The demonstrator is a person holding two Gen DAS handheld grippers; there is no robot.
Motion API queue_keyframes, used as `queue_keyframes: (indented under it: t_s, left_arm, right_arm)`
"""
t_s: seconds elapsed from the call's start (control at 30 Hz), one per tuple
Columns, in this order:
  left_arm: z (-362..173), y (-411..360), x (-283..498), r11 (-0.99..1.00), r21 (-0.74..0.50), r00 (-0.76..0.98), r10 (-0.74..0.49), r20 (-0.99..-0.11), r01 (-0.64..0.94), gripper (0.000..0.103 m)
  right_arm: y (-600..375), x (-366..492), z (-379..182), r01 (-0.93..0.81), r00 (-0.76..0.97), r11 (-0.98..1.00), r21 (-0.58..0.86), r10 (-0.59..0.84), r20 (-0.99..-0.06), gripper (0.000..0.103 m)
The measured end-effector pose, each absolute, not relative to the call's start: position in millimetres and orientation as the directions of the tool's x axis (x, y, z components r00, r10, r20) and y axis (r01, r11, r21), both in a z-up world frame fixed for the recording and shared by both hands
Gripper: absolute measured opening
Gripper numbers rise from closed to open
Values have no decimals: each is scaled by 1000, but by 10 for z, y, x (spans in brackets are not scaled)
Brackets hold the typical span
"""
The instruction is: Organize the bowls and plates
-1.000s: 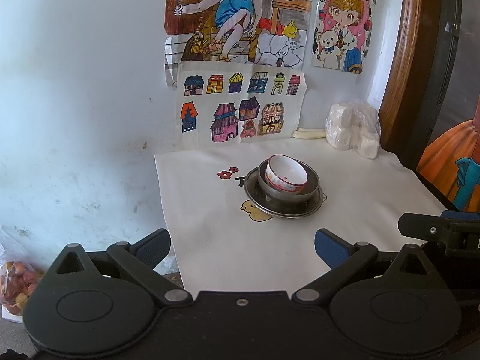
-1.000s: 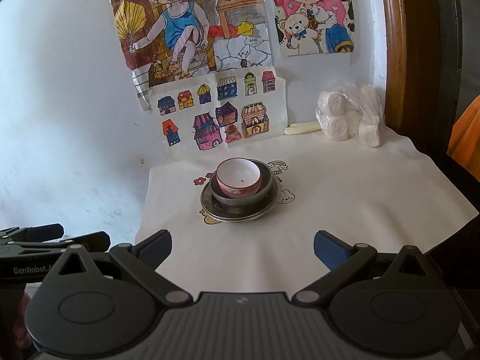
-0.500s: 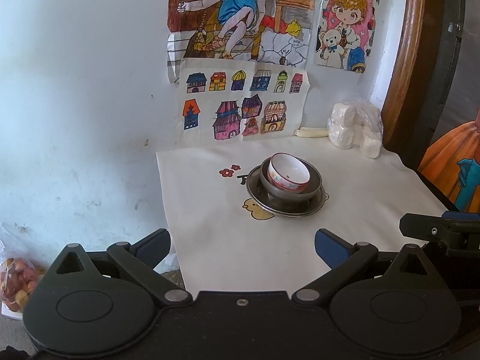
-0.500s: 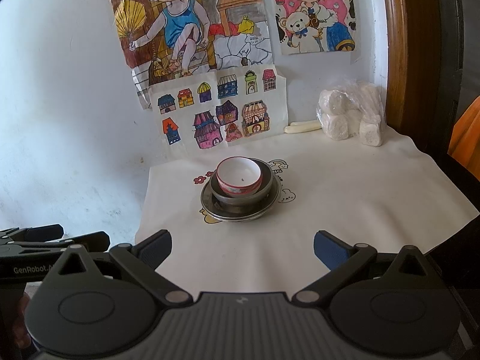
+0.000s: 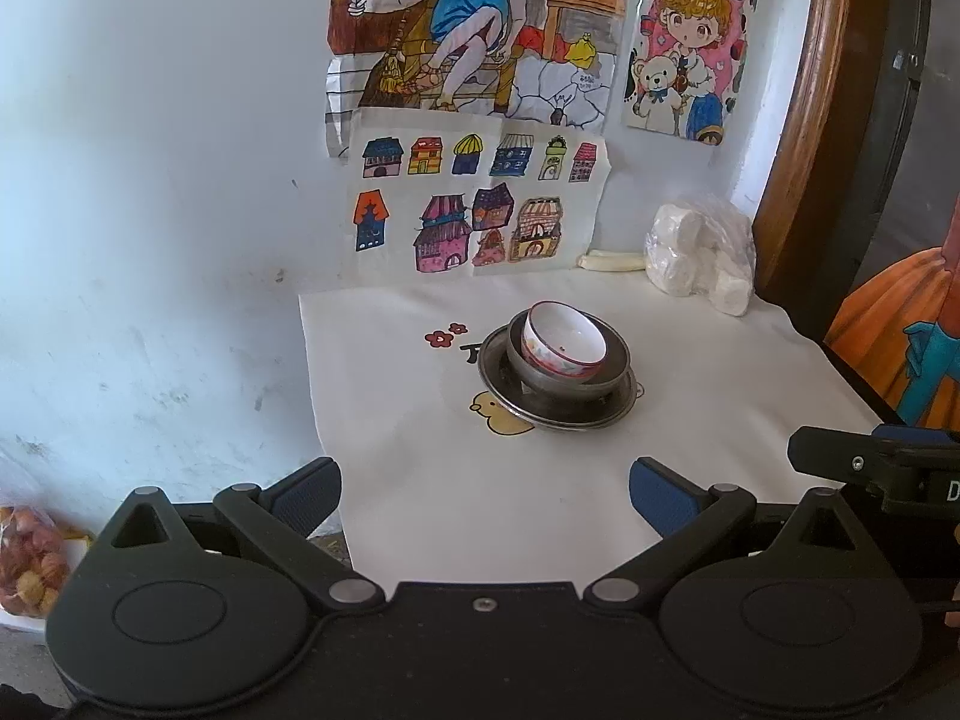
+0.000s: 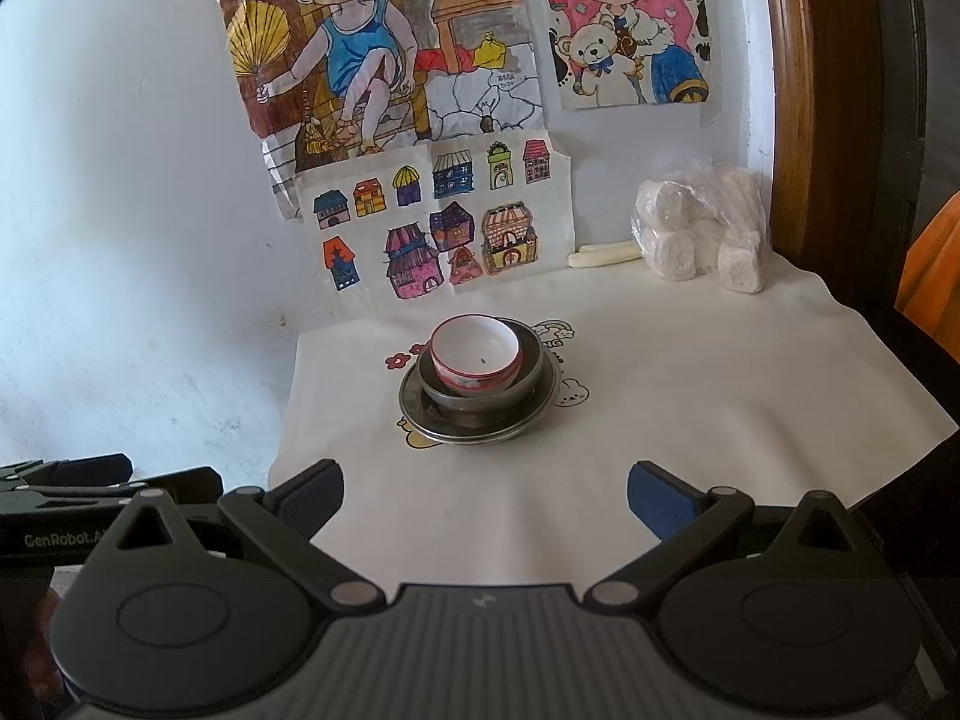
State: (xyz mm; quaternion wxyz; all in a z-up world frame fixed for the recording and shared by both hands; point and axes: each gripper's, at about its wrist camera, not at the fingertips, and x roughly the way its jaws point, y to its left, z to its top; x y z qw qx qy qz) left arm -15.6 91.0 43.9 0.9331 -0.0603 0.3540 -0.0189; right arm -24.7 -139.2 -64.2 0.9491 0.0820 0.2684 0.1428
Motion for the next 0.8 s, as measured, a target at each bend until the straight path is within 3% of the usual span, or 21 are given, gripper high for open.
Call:
queue_keyframes:
  t_s: [0.8]
  left_arm:
    - [360, 909, -14, 989, -150, 735, -91, -672, -15, 102]
  right_arm:
    - [-1387, -38, -688, -239, 790, 942, 235, 329, -518, 103]
